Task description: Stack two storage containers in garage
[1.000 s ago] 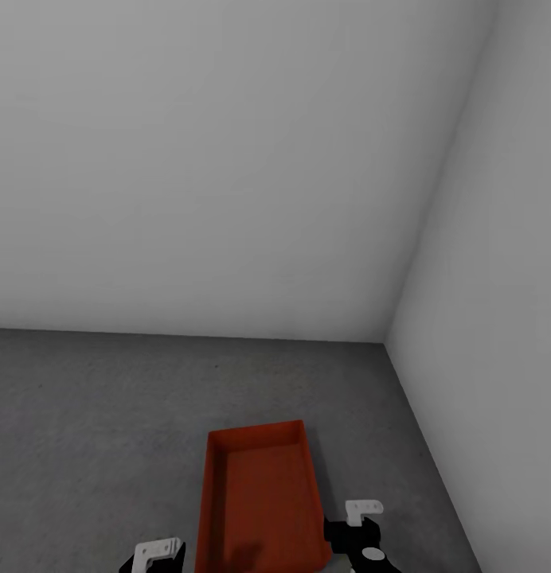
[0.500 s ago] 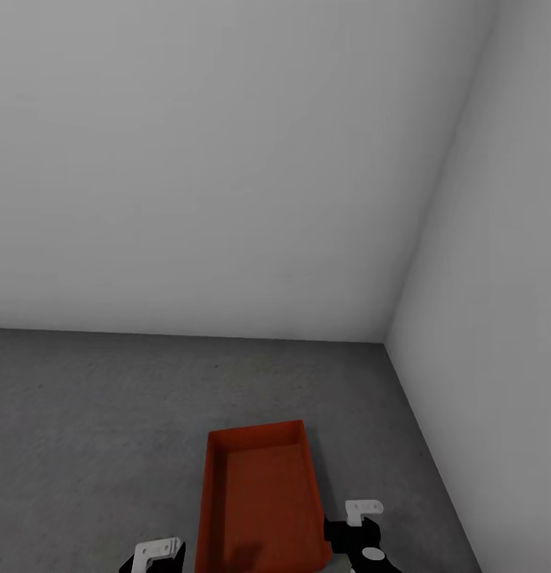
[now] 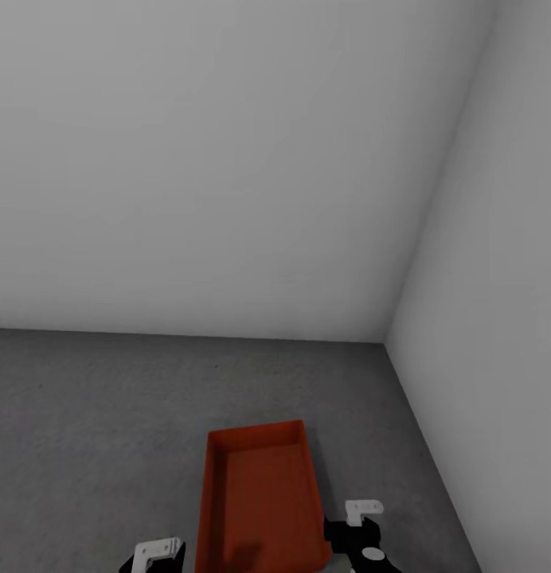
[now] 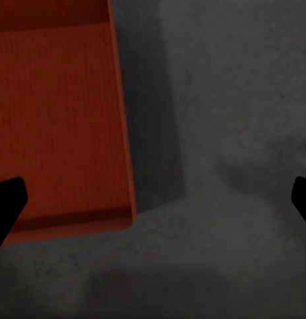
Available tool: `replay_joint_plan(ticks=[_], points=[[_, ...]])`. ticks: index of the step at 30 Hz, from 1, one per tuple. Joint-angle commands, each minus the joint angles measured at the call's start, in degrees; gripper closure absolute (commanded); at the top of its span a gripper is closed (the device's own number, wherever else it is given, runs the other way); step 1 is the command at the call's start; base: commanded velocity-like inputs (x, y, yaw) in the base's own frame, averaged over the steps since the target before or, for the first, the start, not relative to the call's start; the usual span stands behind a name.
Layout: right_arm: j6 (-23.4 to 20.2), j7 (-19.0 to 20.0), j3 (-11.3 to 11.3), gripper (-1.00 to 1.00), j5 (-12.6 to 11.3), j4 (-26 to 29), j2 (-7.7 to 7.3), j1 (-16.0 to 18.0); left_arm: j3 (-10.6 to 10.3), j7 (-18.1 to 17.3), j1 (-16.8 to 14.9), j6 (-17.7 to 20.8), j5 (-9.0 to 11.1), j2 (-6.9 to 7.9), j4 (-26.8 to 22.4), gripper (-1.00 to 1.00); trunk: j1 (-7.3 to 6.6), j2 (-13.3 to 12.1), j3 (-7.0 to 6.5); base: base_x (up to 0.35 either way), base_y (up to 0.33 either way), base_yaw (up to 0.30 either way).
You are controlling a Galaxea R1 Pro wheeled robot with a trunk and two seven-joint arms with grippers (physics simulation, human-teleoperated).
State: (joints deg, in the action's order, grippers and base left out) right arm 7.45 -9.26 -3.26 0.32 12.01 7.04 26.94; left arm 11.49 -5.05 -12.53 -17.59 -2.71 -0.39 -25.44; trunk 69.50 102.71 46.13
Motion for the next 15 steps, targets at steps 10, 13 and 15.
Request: replay_joint_plan(ticks=[10, 13, 15], points=[[0.1, -0.4, -0.3, -1.00, 0.0, -0.1, 0.00, 0.0, 0.4, -0.5, 0.0, -0.2, -0.3, -0.04, 0.0, -1.00, 1.75, 3.2, 1.48, 0.000, 0.000, 0.000], [0.1, -0.4, -0.3, -1.00, 0.0, -0.1, 0.00, 0.0, 0.5, -0.5, 0.0, -0.2, -0.3, -0.04, 0.0, -1.00, 2.41, 4.4, 2.02, 0.000, 0.000, 0.000], [0.1, -0.4, -0.3, -1.00, 0.0, -0.1, 0.00, 0.0, 0.5, -0.5, 0.0, -0.2, -0.3, -0.04, 0.0, -1.00, 2.85, 5.2, 2.38, 0.000, 0.000, 0.000]])
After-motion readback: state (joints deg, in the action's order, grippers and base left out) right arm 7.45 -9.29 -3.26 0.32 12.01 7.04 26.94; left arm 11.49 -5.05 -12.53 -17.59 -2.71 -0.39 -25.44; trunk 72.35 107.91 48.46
